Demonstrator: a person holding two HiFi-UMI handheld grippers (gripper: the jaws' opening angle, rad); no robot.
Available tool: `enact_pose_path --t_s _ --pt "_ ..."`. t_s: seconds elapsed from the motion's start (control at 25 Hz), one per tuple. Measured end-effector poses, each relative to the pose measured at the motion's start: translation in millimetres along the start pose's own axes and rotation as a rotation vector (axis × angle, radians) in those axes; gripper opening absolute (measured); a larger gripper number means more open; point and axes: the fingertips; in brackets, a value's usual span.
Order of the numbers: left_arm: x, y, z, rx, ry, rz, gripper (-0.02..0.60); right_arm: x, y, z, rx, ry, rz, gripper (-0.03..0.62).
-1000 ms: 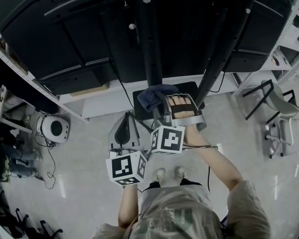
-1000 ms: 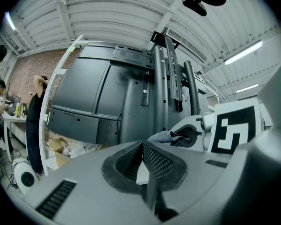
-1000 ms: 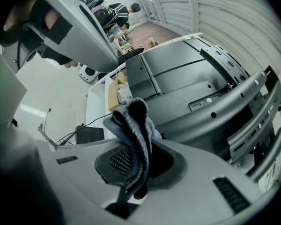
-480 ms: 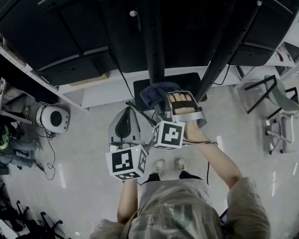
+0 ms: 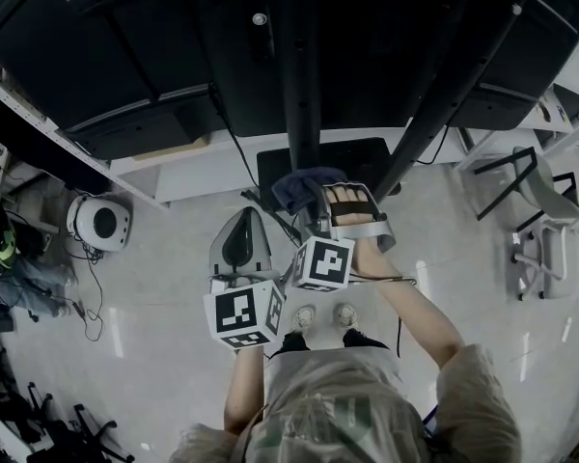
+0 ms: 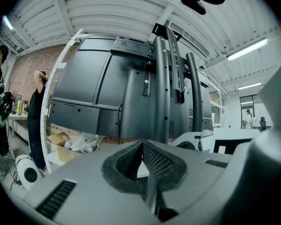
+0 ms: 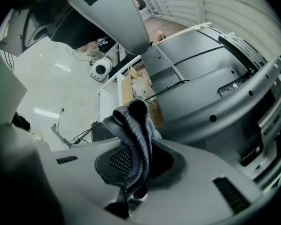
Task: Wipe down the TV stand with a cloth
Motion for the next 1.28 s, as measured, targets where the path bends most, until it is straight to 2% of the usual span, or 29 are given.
enact_pose_path --t_s 0.12,0.24,0.44,0.68,1.28 --pt "3.5 -0.1 -0.2 -0.001 0.006 0.006 0.015 6.4 -8.5 9.2 0.001 0.027 0.006 0.056" --pt "6.4 1.0 -0.4 -0.006 0.007 0.013 0.015 5.5 -8.8 16.0 -0.021 0.006 0.001 0.056" --pt "12.4 4.7 2.0 -0.025 0.012 0.026 0.015 21.8 -19.4 27.0 -0.009 0.083 0.036 0.057" --pt "30.0 10.8 5.1 -0.056 0.023 0.054 0.014 23.6 -25.6 41.2 -0.058 0.040 0.028 0.056" --pt "82.1 12.2 2.0 -0.132 0.044 0.081 0.015 68.9 -65.2 113.6 -0.145 0.071 0.033 0.057"
Point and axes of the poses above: the fingertips, and each gripper's own axes: y backward along the fingers, z to its left, x out of its underside, and after that the axes turned 6 degrees about -y, right-handed
